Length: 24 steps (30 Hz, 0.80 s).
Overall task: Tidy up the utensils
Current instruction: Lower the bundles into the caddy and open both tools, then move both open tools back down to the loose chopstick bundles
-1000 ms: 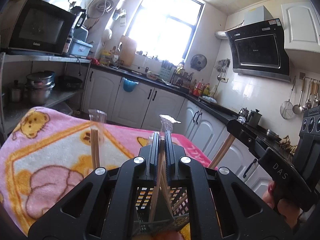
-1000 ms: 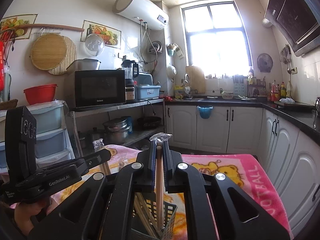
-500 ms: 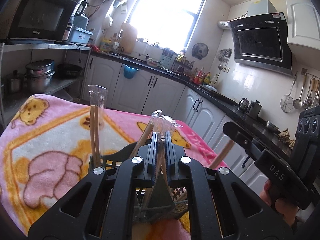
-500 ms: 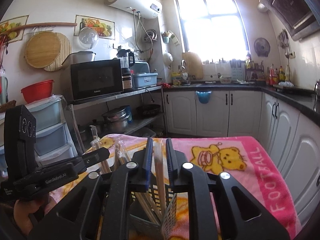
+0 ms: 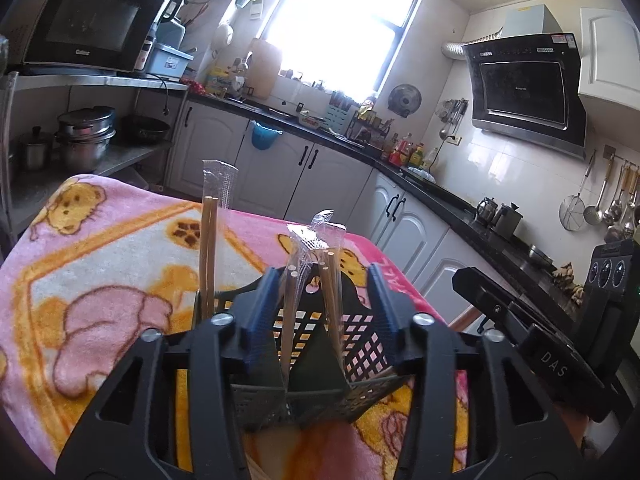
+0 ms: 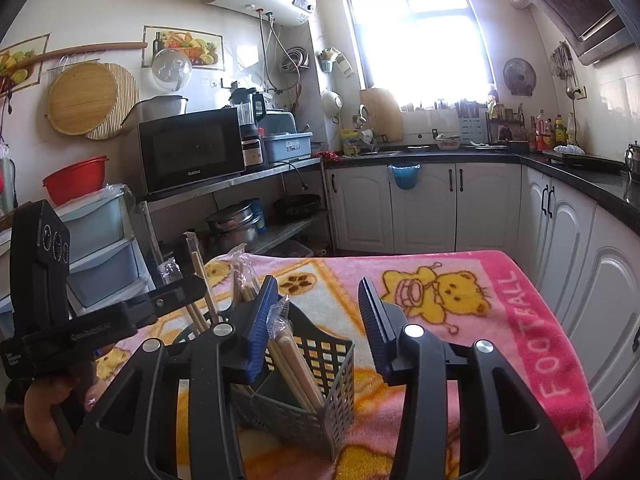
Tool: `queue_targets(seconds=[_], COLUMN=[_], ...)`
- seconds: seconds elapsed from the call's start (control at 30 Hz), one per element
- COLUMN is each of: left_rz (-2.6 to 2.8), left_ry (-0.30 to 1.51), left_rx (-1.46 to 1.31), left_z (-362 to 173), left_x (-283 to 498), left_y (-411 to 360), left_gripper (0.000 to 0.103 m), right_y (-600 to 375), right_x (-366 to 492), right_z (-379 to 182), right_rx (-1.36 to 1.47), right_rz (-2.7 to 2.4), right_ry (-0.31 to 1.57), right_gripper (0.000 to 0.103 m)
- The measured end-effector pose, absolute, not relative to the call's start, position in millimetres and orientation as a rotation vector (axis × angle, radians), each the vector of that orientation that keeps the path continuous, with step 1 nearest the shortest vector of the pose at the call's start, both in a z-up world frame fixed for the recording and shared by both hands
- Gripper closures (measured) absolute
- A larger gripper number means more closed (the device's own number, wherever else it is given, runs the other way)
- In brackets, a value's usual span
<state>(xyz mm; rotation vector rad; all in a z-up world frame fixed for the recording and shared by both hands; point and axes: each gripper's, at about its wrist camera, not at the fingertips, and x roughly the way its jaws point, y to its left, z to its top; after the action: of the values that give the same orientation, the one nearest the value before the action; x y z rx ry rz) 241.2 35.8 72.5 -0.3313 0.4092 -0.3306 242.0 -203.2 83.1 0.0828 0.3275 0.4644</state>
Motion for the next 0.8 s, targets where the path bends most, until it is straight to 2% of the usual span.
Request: queue_targets(seconds=[0.17, 0.27, 0.33, 0.5, 0.8], left_rz=[-0.323, -0.319, -0.321, -0.325, -0.314], left_ry=[0.414, 0.407, 0.392, 0.370, 0.399], left_rx=[-0.344, -0.361, -0.372, -0.363, -0.329], left_z=[71, 72, 74, 78, 73], left_x=[234, 229, 224, 211, 199], left_y=[40, 45, 48, 49, 45], left_gripper=[0.051, 0.039, 0.022, 0.011, 0.011], right_y=[-208, -210, -210, -214, -215], right_x=[237, 232, 230, 223, 206], right_z=[82, 81, 81, 80, 79], right_rx=[0.090, 0.087, 0.087, 0.087, 0.072], right_rz=[0.459, 0.457, 0.455, 0.454, 0.454], right_ry=[0.334, 0.339, 0.341, 0.345, 0.344], right_gripper=[0.057, 0.056, 0.054, 0.051, 0.044])
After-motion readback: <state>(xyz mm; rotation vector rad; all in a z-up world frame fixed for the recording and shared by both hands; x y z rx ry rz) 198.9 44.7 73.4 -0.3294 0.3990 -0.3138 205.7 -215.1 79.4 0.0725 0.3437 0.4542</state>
